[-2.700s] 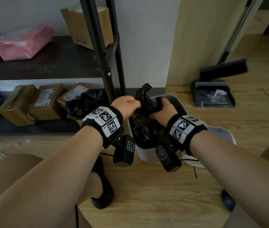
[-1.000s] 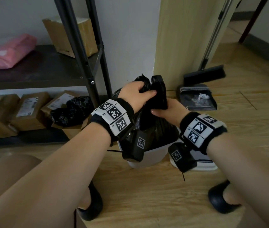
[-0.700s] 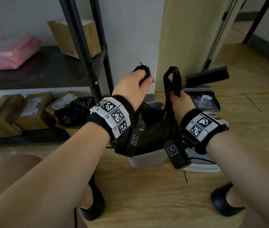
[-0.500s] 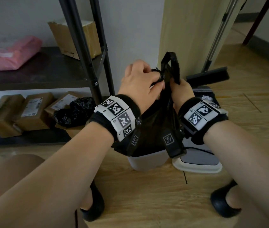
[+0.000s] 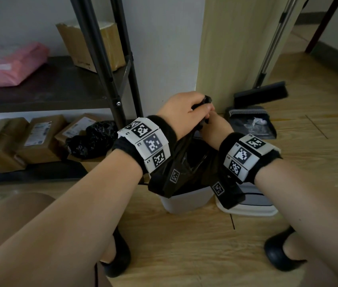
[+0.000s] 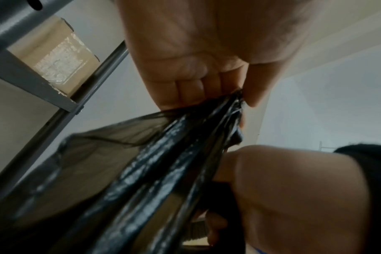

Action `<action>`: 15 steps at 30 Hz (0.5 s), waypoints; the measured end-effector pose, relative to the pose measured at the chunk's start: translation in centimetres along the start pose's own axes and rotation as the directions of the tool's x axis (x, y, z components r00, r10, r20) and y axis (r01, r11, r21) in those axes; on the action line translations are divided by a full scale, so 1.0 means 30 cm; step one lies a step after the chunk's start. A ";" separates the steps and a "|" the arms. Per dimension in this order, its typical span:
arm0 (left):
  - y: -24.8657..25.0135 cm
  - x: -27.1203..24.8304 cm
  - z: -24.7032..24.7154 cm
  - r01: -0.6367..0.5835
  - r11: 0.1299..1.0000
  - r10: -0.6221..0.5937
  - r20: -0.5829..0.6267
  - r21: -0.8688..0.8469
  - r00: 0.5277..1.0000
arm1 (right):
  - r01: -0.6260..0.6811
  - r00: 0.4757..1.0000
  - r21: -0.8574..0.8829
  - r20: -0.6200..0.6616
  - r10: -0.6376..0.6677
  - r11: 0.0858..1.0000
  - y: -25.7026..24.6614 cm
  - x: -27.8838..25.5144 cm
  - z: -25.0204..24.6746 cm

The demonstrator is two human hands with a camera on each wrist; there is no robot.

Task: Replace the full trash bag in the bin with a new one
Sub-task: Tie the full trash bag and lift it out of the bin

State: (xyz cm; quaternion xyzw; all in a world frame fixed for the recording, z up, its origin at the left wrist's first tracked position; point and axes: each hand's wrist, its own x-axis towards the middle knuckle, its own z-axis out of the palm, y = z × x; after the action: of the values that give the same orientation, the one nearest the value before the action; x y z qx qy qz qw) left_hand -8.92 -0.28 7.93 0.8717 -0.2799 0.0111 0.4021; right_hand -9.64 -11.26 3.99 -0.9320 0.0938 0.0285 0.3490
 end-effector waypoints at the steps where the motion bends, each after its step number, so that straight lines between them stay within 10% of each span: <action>1: -0.003 0.000 0.001 0.013 1.000 -0.013 -0.004 0.013 1.000 | 0.032 0.998 0.034 0.049 -0.034 0.999 -0.003 -0.004 0.001; 7: -0.016 0.003 -0.003 0.002 1.000 -0.002 0.015 0.011 1.000 | 0.123 0.945 0.186 0.278 -0.172 0.975 -0.021 -0.057 -0.019; 15: -0.013 -0.006 -0.025 0.065 0.998 -0.065 0.000 -0.016 0.998 | 0.015 0.998 0.486 0.051 -0.046 0.874 0.004 -0.029 -0.013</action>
State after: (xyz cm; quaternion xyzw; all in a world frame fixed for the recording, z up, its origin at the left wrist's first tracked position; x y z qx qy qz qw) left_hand -8.73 0.55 8.12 0.8772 -0.2513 -0.0042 0.4090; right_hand -10.53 -11.48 4.31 -0.8149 0.0724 0.0269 0.5744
